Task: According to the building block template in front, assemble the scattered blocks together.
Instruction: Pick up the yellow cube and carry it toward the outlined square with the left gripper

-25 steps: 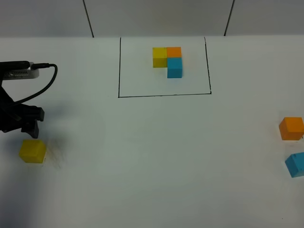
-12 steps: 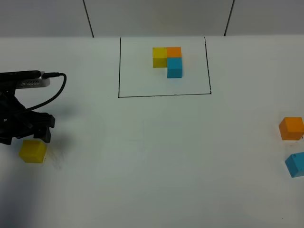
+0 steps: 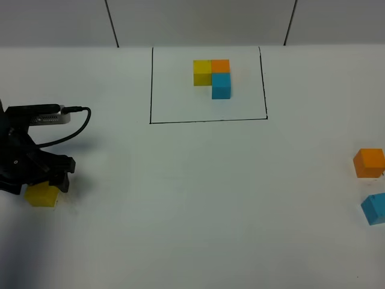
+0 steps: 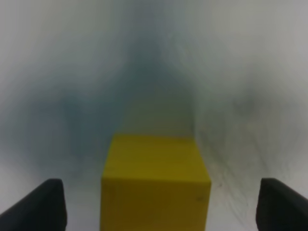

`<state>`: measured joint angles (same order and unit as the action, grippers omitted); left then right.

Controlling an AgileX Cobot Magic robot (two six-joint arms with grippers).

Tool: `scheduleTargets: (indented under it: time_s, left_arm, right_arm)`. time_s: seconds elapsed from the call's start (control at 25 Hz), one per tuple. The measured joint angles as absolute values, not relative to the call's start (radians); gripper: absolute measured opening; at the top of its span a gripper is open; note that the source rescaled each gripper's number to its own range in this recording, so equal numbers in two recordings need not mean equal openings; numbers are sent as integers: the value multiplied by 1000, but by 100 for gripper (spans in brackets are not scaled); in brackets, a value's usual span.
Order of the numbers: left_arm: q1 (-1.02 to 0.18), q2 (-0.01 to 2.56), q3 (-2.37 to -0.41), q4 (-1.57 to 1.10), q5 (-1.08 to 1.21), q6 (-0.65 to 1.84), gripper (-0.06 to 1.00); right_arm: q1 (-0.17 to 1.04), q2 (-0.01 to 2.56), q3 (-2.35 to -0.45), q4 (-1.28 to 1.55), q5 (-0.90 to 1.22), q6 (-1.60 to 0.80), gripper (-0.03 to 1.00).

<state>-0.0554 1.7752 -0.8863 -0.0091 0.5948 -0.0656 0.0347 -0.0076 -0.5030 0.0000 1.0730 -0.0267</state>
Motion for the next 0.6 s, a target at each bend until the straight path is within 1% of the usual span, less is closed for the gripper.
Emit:
scheduleTargets:
  time_s: [0.2,0.28,0.36,0.44,0.48,0.6]
  left_arm:
    - [-55,1812,-886,-9,579,-65,68]
    - [-55,1819,-886,-9,579,-65,62]
    - [-55,1823,-886,-7,579,-64,42]
    - [-55,1824,-886,0,579,-64,8]
    - [-55,1824,-886,14,581,-56,1]
    - [-59,1824,-898,24,589,11,0]
  right_arm:
    - [35,-8,-503,0,1073,-27,0]
    - [35,-8,-503,0,1073,-27,0]
    - [35,-8,-503,0,1073,-27,0]
    - [35,-8,-503,0,1073,-27,0]
    - [35,-8,-503,0,1073,-27,0]
    - [35,-8,-503,0,1073,-27,0]
